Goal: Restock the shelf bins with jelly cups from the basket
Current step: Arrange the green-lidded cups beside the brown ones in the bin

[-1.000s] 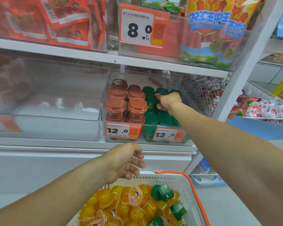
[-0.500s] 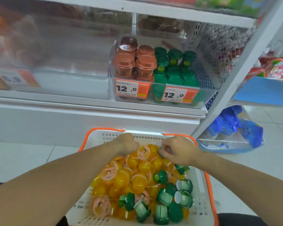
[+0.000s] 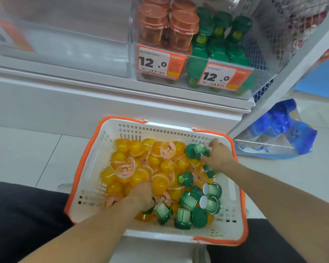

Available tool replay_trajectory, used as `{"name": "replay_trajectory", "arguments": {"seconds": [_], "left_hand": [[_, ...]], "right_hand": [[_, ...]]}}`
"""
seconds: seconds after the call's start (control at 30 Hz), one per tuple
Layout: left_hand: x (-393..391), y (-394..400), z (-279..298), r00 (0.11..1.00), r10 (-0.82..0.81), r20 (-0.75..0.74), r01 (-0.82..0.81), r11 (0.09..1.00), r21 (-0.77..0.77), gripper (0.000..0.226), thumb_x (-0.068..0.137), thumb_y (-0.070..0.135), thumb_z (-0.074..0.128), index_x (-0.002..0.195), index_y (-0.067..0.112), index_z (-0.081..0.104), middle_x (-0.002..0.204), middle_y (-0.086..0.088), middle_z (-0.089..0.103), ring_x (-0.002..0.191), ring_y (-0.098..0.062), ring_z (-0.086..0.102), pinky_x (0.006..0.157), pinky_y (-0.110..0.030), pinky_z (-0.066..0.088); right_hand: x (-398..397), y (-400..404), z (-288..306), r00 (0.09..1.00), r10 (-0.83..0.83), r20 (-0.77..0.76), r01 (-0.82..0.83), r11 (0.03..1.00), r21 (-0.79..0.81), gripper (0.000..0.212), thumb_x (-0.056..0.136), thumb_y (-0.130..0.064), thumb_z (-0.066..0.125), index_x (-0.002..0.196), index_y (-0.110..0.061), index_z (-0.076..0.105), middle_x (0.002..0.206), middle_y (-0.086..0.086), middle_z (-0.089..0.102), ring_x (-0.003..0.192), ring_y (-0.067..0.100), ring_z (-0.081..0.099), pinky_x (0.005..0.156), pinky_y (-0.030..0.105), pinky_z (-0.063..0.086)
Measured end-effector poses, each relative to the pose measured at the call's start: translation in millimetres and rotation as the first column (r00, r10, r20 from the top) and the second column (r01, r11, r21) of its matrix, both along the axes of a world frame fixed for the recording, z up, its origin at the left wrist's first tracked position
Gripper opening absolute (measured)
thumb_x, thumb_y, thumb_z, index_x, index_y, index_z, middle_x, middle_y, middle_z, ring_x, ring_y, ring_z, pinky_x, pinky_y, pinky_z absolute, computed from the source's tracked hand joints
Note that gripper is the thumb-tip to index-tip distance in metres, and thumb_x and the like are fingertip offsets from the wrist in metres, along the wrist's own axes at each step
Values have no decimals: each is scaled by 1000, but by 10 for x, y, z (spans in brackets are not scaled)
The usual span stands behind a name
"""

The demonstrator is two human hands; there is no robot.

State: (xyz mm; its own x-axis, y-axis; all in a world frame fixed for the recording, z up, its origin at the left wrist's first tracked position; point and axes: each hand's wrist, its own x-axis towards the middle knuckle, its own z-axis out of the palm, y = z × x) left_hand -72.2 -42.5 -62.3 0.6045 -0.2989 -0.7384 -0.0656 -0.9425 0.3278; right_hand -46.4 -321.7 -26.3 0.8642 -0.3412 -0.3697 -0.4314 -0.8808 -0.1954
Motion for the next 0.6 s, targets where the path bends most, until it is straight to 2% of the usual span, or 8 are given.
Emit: {"name": "replay_trajectory", "arguments": {"seconds": [0.1,0.13,0.2,0.27,0.33,0.43,0.5,0.6], "left_hand": [[76,85,7,960,208,-186,-228,969,-96,14,86,23,70,97,17,64,90,0,62,87,-18,61,70,-28,52],[122,134,-2,890,353,-287,-403,904,-139,15,86,24,67,98,15,64,87,-2,63,78,-17,60,62,-28,49],[226,208,47,647,516,-561,-700,694,-168,29,87,29,61,110,10,62,89,-10,68,71,-21,62,60,-30,43],[332,236,135,445,497,-745,-852,490,-182,32,89,30,56,111,8,62,93,-14,70,76,-26,65,67,-33,45],[419,228,266,351,417,-839,-907,373,-195,31,88,32,53,99,7,68,88,-16,68,72,-27,61,65,-33,42],[533,173,472,309,287,-907,-929,295,-223,38,90,39,55,90,4,70,84,-17,65,75,-32,64,65,-35,50],[592,108,652,328,240,-914,-926,274,-261,40,91,40,58,94,2,69,86,-19,65,85,-36,68,70,-40,57],[654,1,987,422,207,-883,-883,314,-349,47,86,44,62,107,2,66,83,-20,64,76,-33,66,68,-39,56]], "right_hand": [[119,69,-70,999,-37,-29,38,998,43,61,87,-41,72,131,-16,37,112,1,56,98,21,61,80,33,57],[149,95,-87,999,-43,-30,44,998,47,62,87,-41,72,131,-16,38,116,1,58,100,22,62,82,35,57],[207,129,-127,999,-40,-30,41,998,53,65,85,-36,73,135,-18,38,126,4,59,104,23,62,85,37,58],[256,184,-114,999,-51,-15,52,994,97,62,83,-30,74,136,-23,42,126,1,61,97,17,63,77,30,58],[321,261,-35,999,-41,1,41,988,147,48,83,-30,74,125,-25,51,112,-4,65,82,10,62,64,21,53],[472,464,271,993,73,-97,-51,976,210,28,91,-38,64,111,-20,57,99,-2,61,75,13,60,61,21,48],[587,558,518,982,72,-172,-1,926,378,35,90,-43,60,100,-10,62,92,7,64,66,17,60,57,24,46],[706,605,998,983,35,-180,109,681,724,39,84,-46,57,94,-8,58,79,14,61,60,22,51,59,32,38]]}}
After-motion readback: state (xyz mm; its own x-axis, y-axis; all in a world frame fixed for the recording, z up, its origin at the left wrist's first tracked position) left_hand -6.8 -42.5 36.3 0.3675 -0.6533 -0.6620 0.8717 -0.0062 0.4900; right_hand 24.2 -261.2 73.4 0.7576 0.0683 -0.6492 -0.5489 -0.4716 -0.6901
